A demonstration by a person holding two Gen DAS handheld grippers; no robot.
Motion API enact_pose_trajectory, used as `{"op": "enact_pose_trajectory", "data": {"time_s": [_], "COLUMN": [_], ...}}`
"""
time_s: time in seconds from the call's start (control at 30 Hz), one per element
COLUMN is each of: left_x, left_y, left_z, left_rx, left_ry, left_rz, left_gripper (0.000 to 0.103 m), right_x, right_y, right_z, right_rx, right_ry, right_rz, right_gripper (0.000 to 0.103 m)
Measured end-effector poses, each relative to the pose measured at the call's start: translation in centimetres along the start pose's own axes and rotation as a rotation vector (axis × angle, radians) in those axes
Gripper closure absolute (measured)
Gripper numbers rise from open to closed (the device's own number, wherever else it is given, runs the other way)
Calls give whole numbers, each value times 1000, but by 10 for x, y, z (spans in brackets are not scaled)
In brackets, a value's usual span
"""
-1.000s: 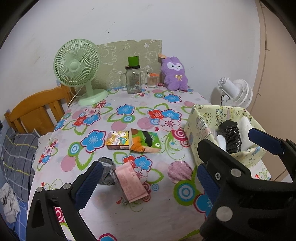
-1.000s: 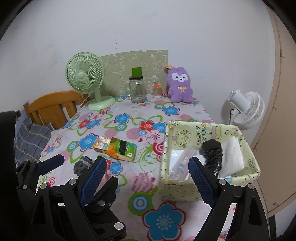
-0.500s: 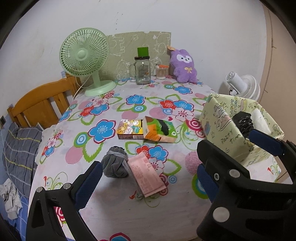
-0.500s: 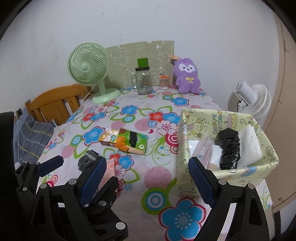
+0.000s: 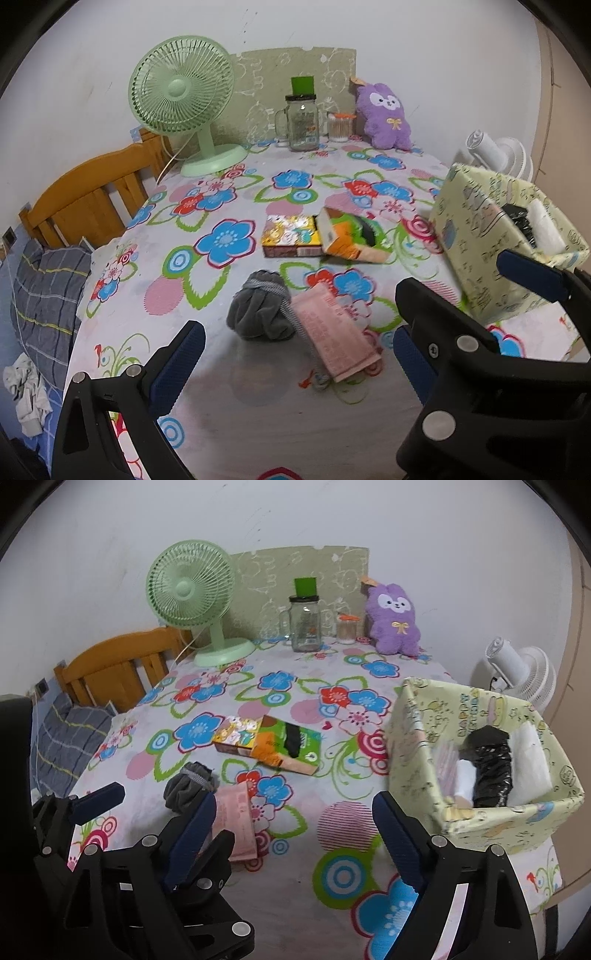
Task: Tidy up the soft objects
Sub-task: 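Grasp the grey drawstring pouch with the left gripper while the right gripper grasps the pink packet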
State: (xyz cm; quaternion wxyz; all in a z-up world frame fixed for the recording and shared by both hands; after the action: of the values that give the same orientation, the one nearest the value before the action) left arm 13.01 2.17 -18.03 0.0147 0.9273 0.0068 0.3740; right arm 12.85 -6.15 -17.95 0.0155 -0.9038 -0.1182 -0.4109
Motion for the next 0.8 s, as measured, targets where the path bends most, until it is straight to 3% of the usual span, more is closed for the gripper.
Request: {"op": "enact_pose_trajectory", "data": {"time_s": [0.37, 0.8], "left_x": [-15, -25], "left_y": [-24, -42], "left_z": [24, 48], "left_rx": [22, 44], "left_ry": [-60, -111], "left_rz": [2, -16], "left_gripper": [6, 10], "right_x": [-2, -14], "right_y": [-19, -40], "right_z": [32, 73], "right_rx": [43, 96], "right_ry": [-51, -159], "right_rz": [-18, -54], "right_gripper": [15, 24]}}
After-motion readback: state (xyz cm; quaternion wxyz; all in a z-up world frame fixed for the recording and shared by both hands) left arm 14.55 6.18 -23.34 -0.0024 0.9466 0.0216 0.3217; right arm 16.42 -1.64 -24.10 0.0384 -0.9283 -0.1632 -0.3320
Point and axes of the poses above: each gripper's, at about its wrist camera, not at the fingertips, and z roughly the way its jaws point, y to its right, x to its top, the point moved 8 cm from there along z, roughly the way its jaws point, and after that the axes turned 8 degrees about -z, right-handed, at the moved point
